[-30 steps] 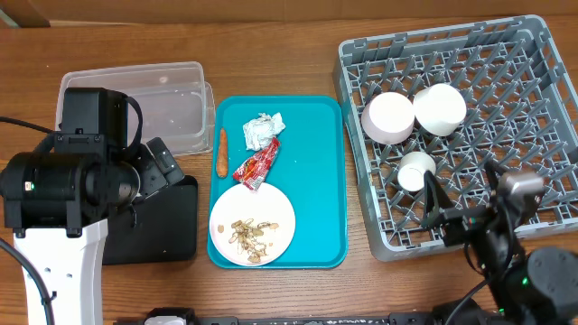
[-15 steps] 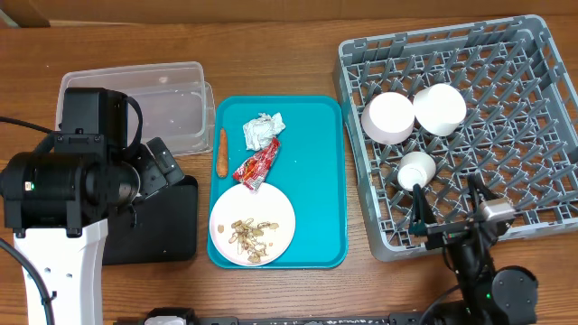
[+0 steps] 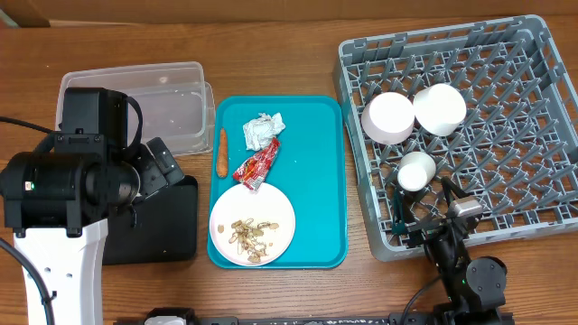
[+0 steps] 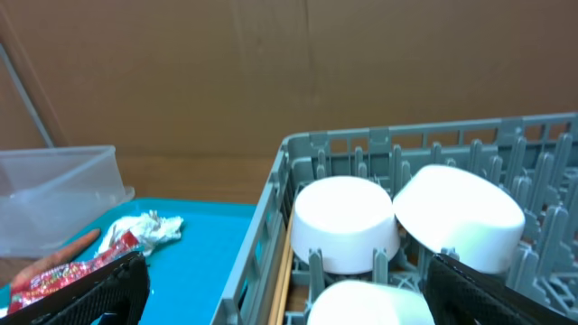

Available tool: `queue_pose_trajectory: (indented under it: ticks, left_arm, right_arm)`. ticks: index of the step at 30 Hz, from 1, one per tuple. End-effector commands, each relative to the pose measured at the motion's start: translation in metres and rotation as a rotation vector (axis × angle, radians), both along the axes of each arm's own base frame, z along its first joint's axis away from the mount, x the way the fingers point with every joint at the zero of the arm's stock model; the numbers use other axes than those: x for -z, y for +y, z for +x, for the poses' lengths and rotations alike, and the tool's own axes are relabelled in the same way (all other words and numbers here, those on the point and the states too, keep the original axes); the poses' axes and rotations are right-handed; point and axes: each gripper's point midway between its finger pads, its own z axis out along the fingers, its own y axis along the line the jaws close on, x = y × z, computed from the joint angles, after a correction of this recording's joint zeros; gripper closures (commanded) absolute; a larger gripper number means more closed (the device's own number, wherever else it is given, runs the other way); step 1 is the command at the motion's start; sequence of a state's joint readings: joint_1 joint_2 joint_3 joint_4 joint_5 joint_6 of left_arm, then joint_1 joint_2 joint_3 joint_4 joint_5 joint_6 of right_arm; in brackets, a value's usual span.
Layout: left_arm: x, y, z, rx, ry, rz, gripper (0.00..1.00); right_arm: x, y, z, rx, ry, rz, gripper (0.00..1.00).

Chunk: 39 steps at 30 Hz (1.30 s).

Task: Sort waste into correct bins and load items into the dishwasher
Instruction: 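Reach left gripper to the crumpled white paper on the teal tray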

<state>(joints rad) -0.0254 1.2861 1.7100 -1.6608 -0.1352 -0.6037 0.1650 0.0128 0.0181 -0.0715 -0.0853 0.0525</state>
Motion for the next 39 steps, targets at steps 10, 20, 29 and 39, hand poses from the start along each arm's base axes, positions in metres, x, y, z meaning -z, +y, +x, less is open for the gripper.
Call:
queue_pose_trajectory:
  ticks: [10, 20, 29, 39]
  left_arm:
    - [-0.0028, 0.0028, 0.001, -0.013, -0.009, 0.007, 0.0]
    - [-0.0029, 0.0028, 0.0009, -0.013, -0.009, 0.007, 0.0]
    - [-0.003, 0.0023, 0.001, -0.011, -0.01, 0.007, 0.0]
    - [-0.0041, -0.0002, 0.0005, 0.001, -0.016, 0.007, 0.0]
  right_arm:
    - [0.0033, 0.0015, -0.0004, -0.01, 0.004, 0.004, 0.0]
    - [0.0033, 0.0015, -0.0004, -0.01, 0.004, 0.004, 0.0]
    - [0.0033, 0.0015, -0.0004, -0.01, 0.004, 0.004, 0.0]
    - [0.0033, 0.0015, -0.0004, -0.01, 0.004, 0.004, 0.0]
